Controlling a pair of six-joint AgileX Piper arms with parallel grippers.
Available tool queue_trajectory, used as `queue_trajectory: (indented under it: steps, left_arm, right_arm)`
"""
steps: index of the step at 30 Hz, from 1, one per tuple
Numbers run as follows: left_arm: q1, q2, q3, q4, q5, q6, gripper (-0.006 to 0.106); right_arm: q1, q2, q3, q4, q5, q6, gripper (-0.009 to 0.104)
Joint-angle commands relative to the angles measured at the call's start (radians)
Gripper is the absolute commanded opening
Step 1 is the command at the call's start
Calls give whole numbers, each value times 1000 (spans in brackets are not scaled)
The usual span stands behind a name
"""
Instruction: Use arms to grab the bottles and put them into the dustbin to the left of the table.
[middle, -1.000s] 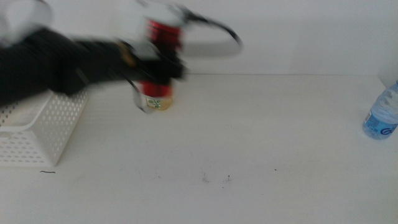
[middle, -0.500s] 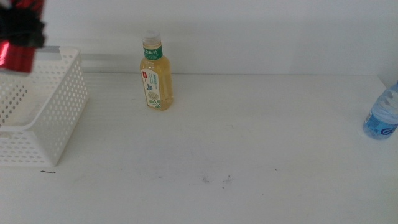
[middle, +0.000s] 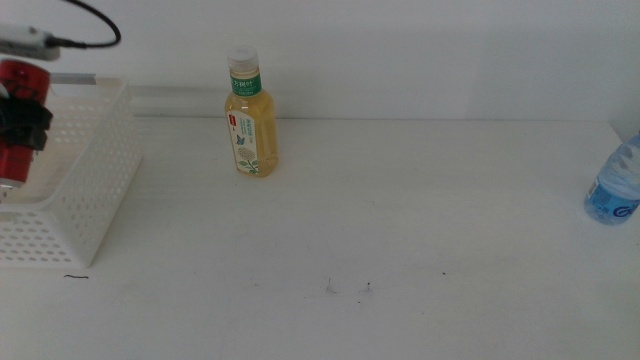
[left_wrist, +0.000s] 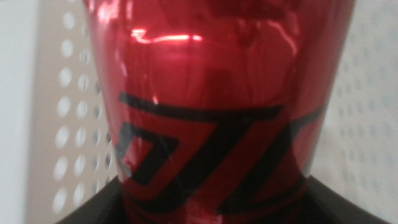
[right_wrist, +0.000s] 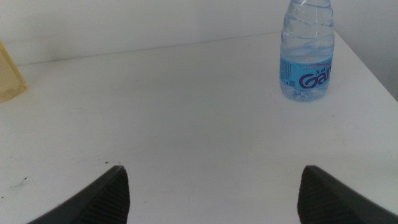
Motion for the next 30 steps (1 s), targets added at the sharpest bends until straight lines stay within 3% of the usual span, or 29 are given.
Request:
queue_trajectory:
  steps: [1, 8, 12, 16, 22, 30]
  left_arm:
    - [1, 23, -12, -3, -83, 25, -1]
    - [1, 117, -12, -7, -137, 30, 11]
    - [1, 152, -12, -16, -167, 30, 24]
    - [1, 161, -12, -16, -179, 45, 47]
    - [1, 161, -12, -31, -206, 45, 92]
    - [1, 32, -8, -78, -92, 26, 94]
  right_arm:
    - [-8, -4, 4, -10, -10, -6, 86]
    - [-8, -4, 4, -10, -10, -6, 86]
    - [-8, -4, 4, -10, -10, -6, 86]
    - [-8, -4, 4, -10, -10, -6, 86]
    - [-8, -4, 4, -10, -10, -6, 86]
    - [-8, -4, 4, -10, -10, -6, 86]
